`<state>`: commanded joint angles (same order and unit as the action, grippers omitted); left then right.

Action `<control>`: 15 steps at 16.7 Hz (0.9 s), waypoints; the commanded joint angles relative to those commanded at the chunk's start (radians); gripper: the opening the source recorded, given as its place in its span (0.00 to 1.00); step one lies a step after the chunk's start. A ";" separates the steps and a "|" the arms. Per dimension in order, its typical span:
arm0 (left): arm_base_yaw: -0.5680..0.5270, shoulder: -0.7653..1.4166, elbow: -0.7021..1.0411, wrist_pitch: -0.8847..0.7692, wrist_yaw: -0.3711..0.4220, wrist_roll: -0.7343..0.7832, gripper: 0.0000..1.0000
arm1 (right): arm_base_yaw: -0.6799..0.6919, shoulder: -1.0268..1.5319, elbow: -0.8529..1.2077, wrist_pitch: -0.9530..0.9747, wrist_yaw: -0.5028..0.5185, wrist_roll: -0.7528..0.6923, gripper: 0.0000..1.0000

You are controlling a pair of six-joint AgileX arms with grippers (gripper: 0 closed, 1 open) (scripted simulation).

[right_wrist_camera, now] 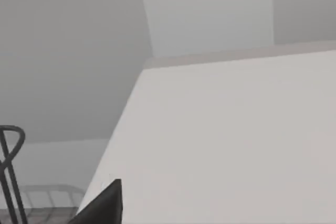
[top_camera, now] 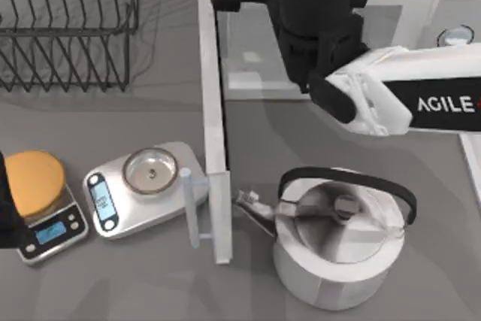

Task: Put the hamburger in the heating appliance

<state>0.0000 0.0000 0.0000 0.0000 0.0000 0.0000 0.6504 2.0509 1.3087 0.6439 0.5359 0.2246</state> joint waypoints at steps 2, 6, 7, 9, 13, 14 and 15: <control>0.000 0.000 0.000 0.000 0.000 0.000 1.00 | 0.010 -0.050 -0.080 0.037 0.025 0.004 1.00; 0.000 0.000 0.000 0.000 0.000 0.000 1.00 | 0.015 -0.077 -0.120 0.056 0.039 0.006 1.00; 0.000 0.000 0.000 0.000 0.000 0.000 1.00 | 0.015 -0.077 -0.120 0.056 0.039 0.006 1.00; 0.000 0.000 0.000 0.000 0.000 0.000 1.00 | 0.009 -0.074 -0.113 0.051 0.037 0.005 1.00; 0.000 0.000 0.000 0.000 0.000 0.000 1.00 | 0.010 -0.108 -0.048 -0.043 0.034 0.000 1.00; 0.000 0.000 0.000 0.000 0.000 0.000 1.00 | 0.011 -0.119 -0.028 -0.081 0.034 -0.001 1.00; 0.000 0.000 0.000 0.000 0.000 0.000 1.00 | 0.011 -0.131 -0.007 -0.122 0.033 -0.001 1.00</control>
<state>0.0000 0.0000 0.0000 0.0000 0.0000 0.0000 0.6610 1.9203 1.3015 0.5218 0.5694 0.2236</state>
